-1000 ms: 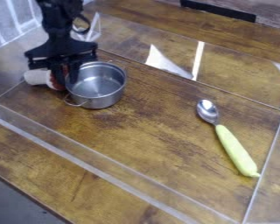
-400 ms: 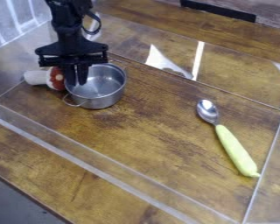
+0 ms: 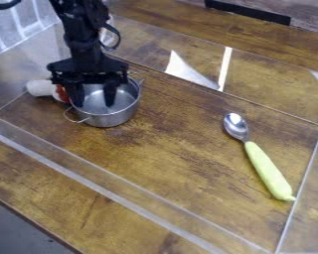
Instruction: Put the mushroom in the silver pot
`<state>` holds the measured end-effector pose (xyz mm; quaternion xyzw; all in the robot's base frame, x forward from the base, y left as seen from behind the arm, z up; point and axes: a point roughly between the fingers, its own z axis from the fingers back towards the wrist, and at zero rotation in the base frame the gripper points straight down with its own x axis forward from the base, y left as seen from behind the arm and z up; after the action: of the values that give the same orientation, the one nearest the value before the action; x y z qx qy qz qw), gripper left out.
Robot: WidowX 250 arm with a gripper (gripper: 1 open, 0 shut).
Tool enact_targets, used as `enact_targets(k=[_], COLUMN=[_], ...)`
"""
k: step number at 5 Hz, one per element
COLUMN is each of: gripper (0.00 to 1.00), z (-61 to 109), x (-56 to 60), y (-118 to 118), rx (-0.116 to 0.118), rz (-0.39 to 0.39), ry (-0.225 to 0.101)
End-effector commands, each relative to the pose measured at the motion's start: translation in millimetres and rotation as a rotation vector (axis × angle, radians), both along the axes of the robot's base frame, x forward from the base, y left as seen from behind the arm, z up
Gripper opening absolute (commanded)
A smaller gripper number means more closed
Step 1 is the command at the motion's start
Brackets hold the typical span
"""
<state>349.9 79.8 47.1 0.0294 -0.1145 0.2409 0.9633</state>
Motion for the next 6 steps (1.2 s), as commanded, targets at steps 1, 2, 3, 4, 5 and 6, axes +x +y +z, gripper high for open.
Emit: enact_targets(k=[1, 2, 3, 4, 5, 6], gripper=[0.00, 0.00, 0.00, 0.00, 0.00, 0.00], z=[0.8, -0.4, 4.4, 9.6, 26.8, 45.4], x=[6.5, 10.1, 7.2, 3.9, -0.1, -3.3], y=[0.4, 3.3, 9.4, 15.4, 19.1, 21.9], rx=[0.010, 0.010, 0.002, -0.006, -0.017, -0.024], rz=[-0.034, -0.051, 0.045, 0.136, 0.066, -0.013], ry=[-0.026, -0.021, -0.017, -0.014, -0.010, -0.005])
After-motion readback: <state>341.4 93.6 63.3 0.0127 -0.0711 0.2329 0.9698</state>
